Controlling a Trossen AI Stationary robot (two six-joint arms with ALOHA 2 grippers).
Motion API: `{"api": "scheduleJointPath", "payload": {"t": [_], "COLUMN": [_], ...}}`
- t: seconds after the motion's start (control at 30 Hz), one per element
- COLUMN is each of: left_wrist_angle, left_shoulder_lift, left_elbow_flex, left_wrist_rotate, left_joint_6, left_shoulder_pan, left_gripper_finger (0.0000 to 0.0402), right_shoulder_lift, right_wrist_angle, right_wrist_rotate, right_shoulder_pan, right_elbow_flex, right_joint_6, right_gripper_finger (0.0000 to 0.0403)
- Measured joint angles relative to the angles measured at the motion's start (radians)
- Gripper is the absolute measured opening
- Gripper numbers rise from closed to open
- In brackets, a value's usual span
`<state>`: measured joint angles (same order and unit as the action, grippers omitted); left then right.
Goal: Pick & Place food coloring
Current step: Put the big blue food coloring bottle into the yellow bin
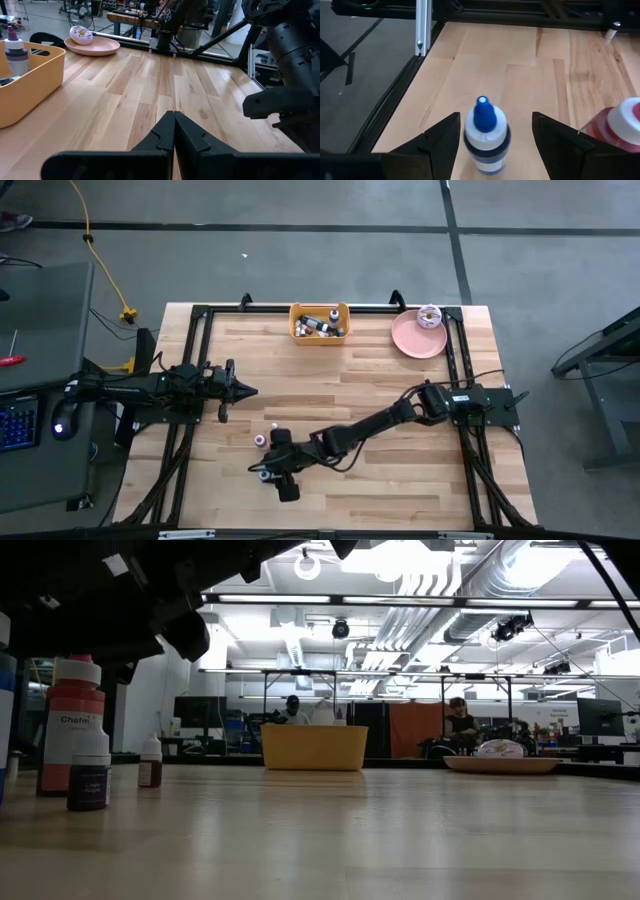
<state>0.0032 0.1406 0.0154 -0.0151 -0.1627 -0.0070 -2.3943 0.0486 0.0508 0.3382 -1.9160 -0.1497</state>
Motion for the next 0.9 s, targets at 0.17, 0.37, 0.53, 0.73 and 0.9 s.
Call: {"api": "scheduleJointPath", "payload": {"t": [0.17, 0.37, 0.53, 0.73, 0.9], "left_wrist_angle": [0.0, 0.0, 0.0, 0.0, 0.0], "left_shoulder_lift": [0.0, 0.0, 0.0, 0.0, 0.0], "left_elbow_flex": [0.0, 0.0, 0.0, 0.0, 0.0], "left_wrist_rotate": [0.0, 0.0, 0.0, 0.0, 0.0], "left_joint_6": [0.0, 0.0, 0.0, 0.0, 0.0], "left_shoulder_pan": [0.0, 0.0, 0.0, 0.0, 0.0], "left_gripper_finger": [0.0001, 0.0001, 0.0001, 0.0001, 0.0001], "right_shoulder_lift": [0.0, 0.0, 0.0, 0.0, 0.0], "right_wrist_angle": [0.0, 0.007, 0.015, 0.015, 0.014], "right_wrist_rotate": [-0.017, -0.036, -0.04, -0.04, -0.04], "right_shoulder_pan": [-0.005, -0.004, -0.004, -0.004, -0.004], "right_elbow_flex": [0.0, 0.0, 0.0, 0.0, 0.0], "right_joint_6": [0.0, 0.0, 0.0, 0.0, 0.0], "right_gripper_finger": [0.0235, 0.0231, 0.022, 0.02, 0.0182]}}
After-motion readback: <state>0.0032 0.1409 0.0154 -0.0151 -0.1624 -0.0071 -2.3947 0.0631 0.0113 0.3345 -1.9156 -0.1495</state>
